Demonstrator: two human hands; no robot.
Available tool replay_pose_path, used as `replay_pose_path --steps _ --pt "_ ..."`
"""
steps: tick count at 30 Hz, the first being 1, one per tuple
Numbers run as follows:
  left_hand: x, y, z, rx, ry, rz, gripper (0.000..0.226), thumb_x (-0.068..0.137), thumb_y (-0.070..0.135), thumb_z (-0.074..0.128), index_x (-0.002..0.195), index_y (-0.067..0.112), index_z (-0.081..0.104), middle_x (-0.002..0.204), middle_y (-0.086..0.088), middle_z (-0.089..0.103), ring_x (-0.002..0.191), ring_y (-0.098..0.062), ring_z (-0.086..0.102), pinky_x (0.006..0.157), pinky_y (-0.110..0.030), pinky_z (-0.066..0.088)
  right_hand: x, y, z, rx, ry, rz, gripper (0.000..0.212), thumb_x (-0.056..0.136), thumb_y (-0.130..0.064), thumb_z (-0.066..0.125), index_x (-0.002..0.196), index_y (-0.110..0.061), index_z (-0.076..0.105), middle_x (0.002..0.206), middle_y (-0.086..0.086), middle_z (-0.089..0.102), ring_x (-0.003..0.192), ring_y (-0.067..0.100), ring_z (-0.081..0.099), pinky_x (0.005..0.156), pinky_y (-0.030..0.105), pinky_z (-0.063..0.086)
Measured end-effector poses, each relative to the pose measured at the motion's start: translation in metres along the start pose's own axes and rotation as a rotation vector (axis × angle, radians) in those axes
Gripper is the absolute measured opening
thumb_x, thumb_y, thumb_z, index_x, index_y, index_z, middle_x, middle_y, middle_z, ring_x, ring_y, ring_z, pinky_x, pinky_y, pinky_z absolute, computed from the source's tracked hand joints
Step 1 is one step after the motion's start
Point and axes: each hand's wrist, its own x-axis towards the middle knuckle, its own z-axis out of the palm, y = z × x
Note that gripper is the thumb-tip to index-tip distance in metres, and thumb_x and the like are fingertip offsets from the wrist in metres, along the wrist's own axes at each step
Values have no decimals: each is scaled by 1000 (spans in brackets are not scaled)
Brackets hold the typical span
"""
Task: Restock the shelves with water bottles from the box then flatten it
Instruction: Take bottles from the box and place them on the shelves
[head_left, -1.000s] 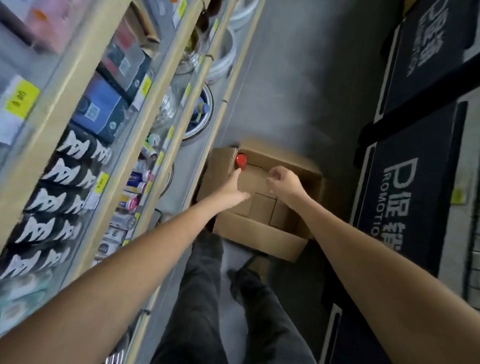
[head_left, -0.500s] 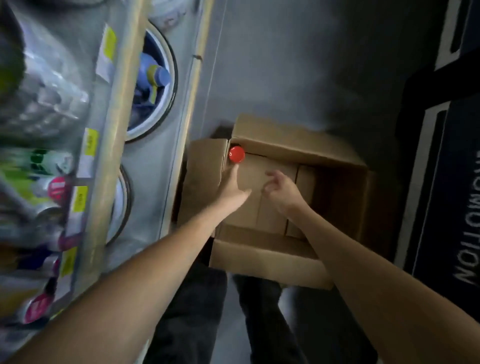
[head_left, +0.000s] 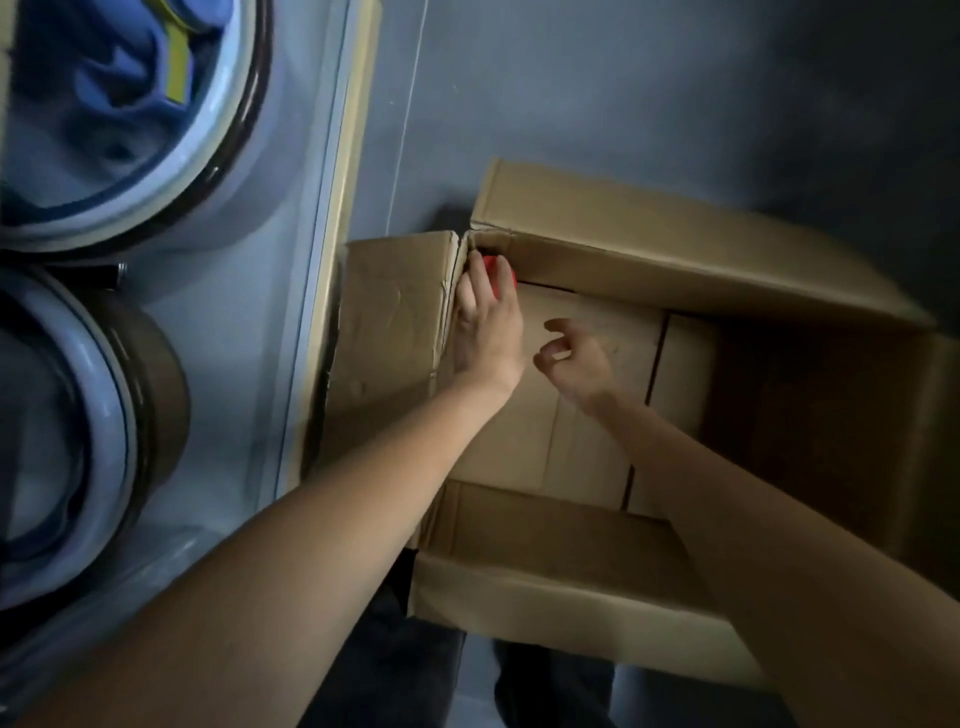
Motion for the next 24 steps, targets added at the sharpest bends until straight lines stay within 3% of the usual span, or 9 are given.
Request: replay_pose_path --steps 2,5,7,10,14,19,22,24 --pt "0 0 5 66 65 -3 74 86 -4 51 149 6 14 152 -15 19 132 -30 29 101 -32 38 4 1 0 -3 -3 5 47 88 -15 57 133 -16 47 100 3 63 99 17 57 85 26 44" --pt "1 -3 11 174 171 69 63 80 1 62 138 10 41 134 -11 46 114 -28 49 85 -30 47 8 2 0 -4 -3 14 46 88 -14 57 133 -15 46 100 5 64 97 17 58 85 26 44" --pt "4 -6 14 233 193 142 60 76 -3 62 132 14 45 136 -12 44 119 -29 46 91 -33 45 9 7 1 -10 -7 17 46 88 -14 56 133 -15 47 102 6 65 97 17 58 82 24 42" --pt "8 -2 20 251 94 235 56 83 -8 51 134 11 38 147 -17 28 137 -36 24 110 -43 28 10 19 0 3 -10 37 46 89 -13 56 134 -15 46 103 7 64 96 17 58 80 23 40" --pt "0 -1 24 268 43 214 43 88 -3 49 127 13 44 133 -15 41 121 -35 39 94 -44 39 -3 27 -3 -3 -24 69 48 90 -13 55 137 -14 43 106 7 62 97 18 58 80 25 43" --pt "-28 -2 11 -273 -157 -11 57 77 21 72 126 19 44 126 -9 49 121 -31 41 100 -43 42 -36 21 -23 -14 -62 54 64 88 -18 64 144 -16 33 137 9 45 119 24 50 98 35 47" --pt "-60 12 -15 -535 -261 -120 57 75 32 73 121 20 43 119 -5 54 111 -24 51 92 -38 46 -66 13 -39 -97 -97 23 88 78 -27 75 149 -20 23 152 7 26 138 29 27 113 46 30" --pt "-80 20 -39 -631 -315 -188 59 74 39 73 122 21 43 118 -2 56 106 -21 55 90 -34 48 -94 4 -52 -215 -92 -14 97 75 -27 78 150 -24 18 153 6 24 141 30 18 116 48 20"
